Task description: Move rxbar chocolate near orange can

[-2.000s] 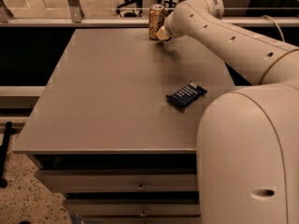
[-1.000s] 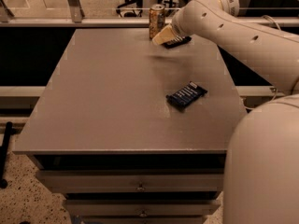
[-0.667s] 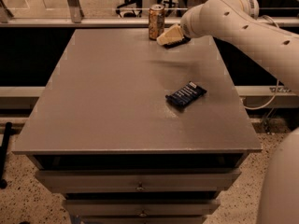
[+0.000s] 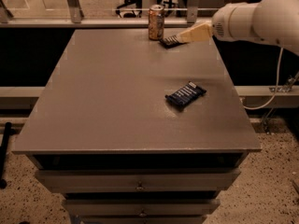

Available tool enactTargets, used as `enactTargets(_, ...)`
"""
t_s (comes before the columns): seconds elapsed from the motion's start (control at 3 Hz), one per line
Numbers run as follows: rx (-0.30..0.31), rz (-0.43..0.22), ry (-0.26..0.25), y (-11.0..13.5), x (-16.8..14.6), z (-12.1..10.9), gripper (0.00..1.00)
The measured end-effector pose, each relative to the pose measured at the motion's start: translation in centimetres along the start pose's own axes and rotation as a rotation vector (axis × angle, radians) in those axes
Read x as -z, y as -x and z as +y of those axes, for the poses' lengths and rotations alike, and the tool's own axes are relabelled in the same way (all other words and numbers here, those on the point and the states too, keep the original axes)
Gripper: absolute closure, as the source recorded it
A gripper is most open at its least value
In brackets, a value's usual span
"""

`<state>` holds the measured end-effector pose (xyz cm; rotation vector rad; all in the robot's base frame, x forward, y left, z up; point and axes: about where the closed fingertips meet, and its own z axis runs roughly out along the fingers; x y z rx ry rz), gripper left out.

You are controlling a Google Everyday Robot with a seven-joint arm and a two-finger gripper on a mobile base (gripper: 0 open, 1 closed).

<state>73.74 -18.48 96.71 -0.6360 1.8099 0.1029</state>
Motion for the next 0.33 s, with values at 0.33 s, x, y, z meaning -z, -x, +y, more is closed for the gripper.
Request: enactTargets(0.33, -0.022, -0.001, -0.041, -1.13, 3.35, -2.41, 0.0)
